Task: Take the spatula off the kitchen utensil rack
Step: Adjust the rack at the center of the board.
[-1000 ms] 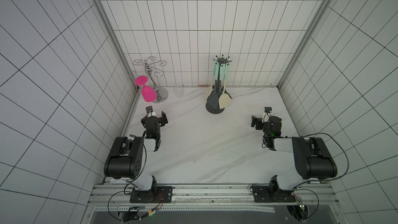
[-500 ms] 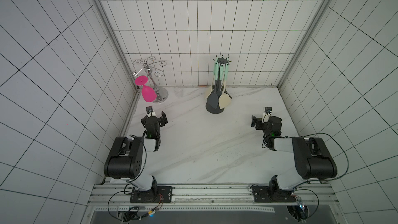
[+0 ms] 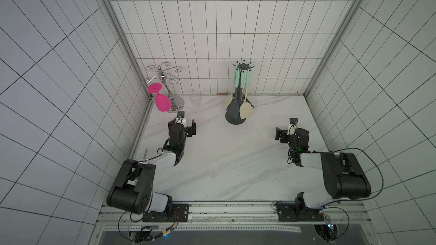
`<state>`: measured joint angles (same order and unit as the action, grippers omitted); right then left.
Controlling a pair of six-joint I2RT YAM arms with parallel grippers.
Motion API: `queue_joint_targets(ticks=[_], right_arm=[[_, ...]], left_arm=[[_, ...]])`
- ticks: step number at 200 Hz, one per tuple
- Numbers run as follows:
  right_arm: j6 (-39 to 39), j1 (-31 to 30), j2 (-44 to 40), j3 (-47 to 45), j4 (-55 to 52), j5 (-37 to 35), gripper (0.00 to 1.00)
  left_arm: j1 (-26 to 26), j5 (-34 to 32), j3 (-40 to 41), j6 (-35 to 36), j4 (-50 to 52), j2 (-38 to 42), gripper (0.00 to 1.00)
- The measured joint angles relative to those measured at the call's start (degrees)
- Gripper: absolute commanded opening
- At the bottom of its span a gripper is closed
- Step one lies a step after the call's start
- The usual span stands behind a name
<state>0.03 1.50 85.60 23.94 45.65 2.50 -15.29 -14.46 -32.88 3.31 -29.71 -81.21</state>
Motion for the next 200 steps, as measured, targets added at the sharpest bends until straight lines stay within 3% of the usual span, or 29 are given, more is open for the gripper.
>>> queue_joint_targets(ticks=[40,64,83,107,139,165,200], right_arm=[[-2.51,0.00,-11.63,1.33,-10.45,-0.02,1.00],[-7.63,-0.02,-16.33,4.09,-17.11,1.11,0.93],[-11.87,-0.04,-18.32,7.19,-22.58,2.93,0.86],[-16.00,-1.51,-19.82,10.86,-28.79,6.03,0.85],[-17.38,-8.98,-22.38,14.10,-36.30,7.28,0.84],[-17.66,-13.60,-23.26,16.04,-39.63,7.32,0.81],[-17.84,-15.15,-19.63,22.80,-41.94,7.30,0.72]], left_arm=[[-9.31,-0.07,-2.64,2.97,5.60,1.57,0.99],[-12.87,1.95,-4.48,0.63,9.97,2.73,0.99],[-13.68,5.51,-5.86,-3.65,11.85,4.59,0.99],[-14.47,11.06,-7.54,-9.68,13.20,6.84,0.99],[-14.91,18.43,-11.78,-15.93,18.01,6.36,0.99],[-14.95,22.64,-16.28,-18.16,23.30,4.81,0.99],[-14.91,25.90,-22.25,-18.84,28.96,2.99,0.98]])
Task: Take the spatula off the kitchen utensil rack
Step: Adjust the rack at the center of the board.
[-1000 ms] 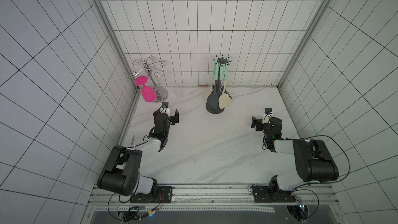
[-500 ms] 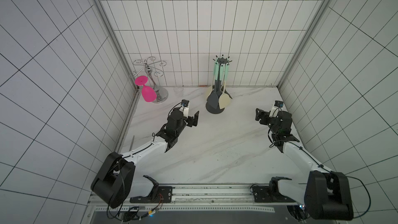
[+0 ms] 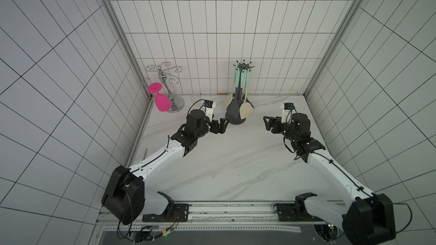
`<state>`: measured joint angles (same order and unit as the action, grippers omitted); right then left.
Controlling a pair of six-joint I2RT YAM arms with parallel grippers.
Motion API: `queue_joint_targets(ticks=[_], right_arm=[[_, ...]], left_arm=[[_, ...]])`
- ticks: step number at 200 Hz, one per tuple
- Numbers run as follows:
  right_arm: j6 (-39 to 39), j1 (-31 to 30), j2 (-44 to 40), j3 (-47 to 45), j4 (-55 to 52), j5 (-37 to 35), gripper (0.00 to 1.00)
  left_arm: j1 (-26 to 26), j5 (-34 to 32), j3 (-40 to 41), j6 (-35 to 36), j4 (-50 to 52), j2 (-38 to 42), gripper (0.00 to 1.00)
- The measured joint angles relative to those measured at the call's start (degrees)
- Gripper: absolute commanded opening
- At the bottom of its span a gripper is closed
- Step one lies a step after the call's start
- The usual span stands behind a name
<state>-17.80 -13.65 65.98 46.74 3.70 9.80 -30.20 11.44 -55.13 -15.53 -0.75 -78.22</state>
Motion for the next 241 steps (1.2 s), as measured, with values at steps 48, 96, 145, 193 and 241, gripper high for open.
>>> queue_joint_targets(ticks=[48,96,145,193,241], right_arm=[[-0.83,-0.90,9.31,7.63,4.90,-0.72,0.55],[1.27,-3.93,25.53,26.91,5.88,-2.54,0.52],[4.83,-7.58,33.22,35.85,5.97,-2.99,0.49],[7.82,-9.38,35.87,37.03,5.95,-4.72,0.58],[9.77,-9.40,35.19,35.43,7.63,-8.07,0.53]], left_arm=[[0.72,5.03,-2.29,-2.73,-3.45,-5.09,0.95],[1.79,5.79,-7.82,-1.33,-2.49,-10.82,0.95],[4.20,6.99,-13.99,-2.71,-5.77,-15.21,0.94],[5.53,8.83,-14.53,-3.56,-7.15,-16.17,0.94],[8.26,11.02,-14.51,-5.40,-9.03,-17.57,0.93]])
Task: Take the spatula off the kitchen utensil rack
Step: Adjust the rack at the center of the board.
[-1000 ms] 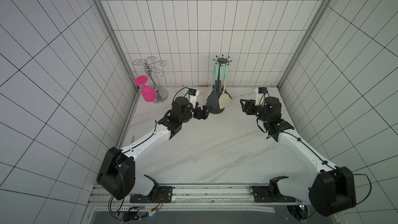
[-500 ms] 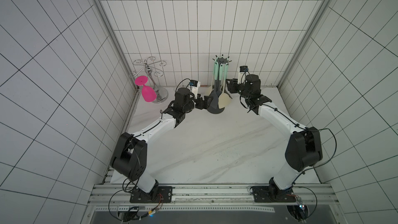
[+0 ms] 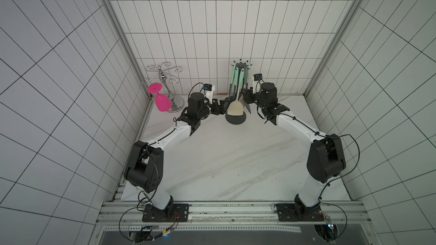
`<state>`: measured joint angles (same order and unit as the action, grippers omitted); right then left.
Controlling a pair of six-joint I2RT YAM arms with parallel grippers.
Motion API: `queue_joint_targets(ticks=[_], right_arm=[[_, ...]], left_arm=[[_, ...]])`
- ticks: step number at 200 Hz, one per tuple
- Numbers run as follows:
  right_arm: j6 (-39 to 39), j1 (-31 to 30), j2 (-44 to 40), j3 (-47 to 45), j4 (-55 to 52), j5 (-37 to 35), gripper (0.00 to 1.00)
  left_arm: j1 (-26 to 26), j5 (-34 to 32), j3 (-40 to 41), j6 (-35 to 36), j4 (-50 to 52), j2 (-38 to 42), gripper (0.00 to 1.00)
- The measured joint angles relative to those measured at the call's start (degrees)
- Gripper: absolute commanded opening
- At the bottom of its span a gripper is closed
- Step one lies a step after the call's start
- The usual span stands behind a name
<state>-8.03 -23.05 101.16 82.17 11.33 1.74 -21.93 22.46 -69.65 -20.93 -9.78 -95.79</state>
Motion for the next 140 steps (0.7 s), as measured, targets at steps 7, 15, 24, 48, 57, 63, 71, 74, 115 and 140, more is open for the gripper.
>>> queue_joint_targets(ticks=[7,15,24,48,57,63,71,74,115,140], right_arm=[[0.17,0.00,-0.55,-0.94,0.48,-0.44,0.47],[0.48,0.00,-1.09,-1.88,0.94,-0.76,0.40],[0.76,0.00,-1.49,-2.45,1.38,-0.94,0.33],[1.05,0.00,-1.66,-2.47,1.99,-0.87,0.14],[1.25,0.00,-1.68,-2.47,2.12,-0.70,0.13],[1.27,0.00,-1.73,-2.49,2.16,-0.52,0.13],[1.22,0.00,-1.95,-2.51,2.19,-0.31,0.13],[1.25,0.00,-2.03,-2.56,2.19,-0.15,0.13],[-0.72,0.00,-6.32,-4.52,3.21,0.90,0.23],[-2.29,-0.17,-7.85,-5.09,5.07,1.44,0.39]], left_arm=[[0.42,0.44,0.00,-0.57,-0.24,-0.42,0.92],[0.87,0.87,-0.02,-1.03,-0.52,-0.85,0.91],[1.36,1.31,-0.02,-1.53,-0.57,-1.38,0.91],[1.57,1.88,-0.13,-2.25,-0.66,-1.79,0.90],[1.53,2.01,-0.46,-2.38,-0.72,-1.79,0.90],[1.51,2.01,-0.72,-2.45,-0.76,-1.79,0.90],[1.49,2.01,-1.09,-2.45,-0.79,-1.79,0.90],[1.46,2.01,-1.20,-2.45,-0.83,-1.79,0.90],[1.46,1.99,-1.60,-2.51,-1.68,-1.79,0.90],[1.46,2.05,-1.60,-3.08,-2.05,-1.79,0.89]])
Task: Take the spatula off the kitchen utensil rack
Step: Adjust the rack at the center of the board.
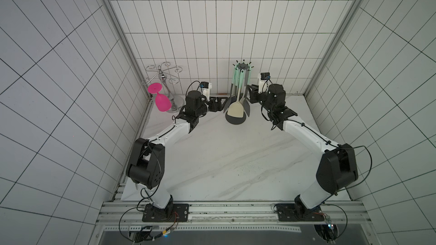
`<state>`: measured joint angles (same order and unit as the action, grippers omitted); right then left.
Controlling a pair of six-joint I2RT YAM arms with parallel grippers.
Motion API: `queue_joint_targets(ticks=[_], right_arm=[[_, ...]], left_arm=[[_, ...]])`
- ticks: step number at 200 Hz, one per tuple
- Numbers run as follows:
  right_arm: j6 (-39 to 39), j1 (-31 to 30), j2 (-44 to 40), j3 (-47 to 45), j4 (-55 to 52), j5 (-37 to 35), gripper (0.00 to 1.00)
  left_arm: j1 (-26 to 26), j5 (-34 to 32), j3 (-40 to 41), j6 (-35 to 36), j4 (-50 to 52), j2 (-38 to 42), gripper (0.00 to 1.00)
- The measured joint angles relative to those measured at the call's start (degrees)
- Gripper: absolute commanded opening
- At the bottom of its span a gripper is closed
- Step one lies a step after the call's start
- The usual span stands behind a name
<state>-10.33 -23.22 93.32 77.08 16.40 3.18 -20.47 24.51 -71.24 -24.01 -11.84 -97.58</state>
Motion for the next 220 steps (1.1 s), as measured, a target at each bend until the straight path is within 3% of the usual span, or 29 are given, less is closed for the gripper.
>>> queue_joint_targets(ticks=[30,57,115,165,220], right_arm=[[-0.15,-0.09,1.03,0.20,1.09,-0.28,0.42],[0.87,-0.09,3.96,1.44,1.03,-1.29,0.36],[5.38,0.37,7.23,3.93,1.07,-2.84,0.37],[7.34,2.45,10.03,5.86,2.82,-1.49,0.31],[8.50,3.32,10.36,5.81,3.21,0.26,0.30]], left_arm=[[0.00,0.20,0.00,-0.50,-0.35,0.00,0.89],[0.00,0.42,0.00,-0.46,-0.39,0.00,0.90],[0.00,0.94,-0.74,-0.46,-0.42,-0.96,0.89],[0.02,1.09,-0.74,-0.39,-0.35,-1.51,0.89],[0.26,1.60,-0.74,-0.17,-0.35,-1.64,0.89]])
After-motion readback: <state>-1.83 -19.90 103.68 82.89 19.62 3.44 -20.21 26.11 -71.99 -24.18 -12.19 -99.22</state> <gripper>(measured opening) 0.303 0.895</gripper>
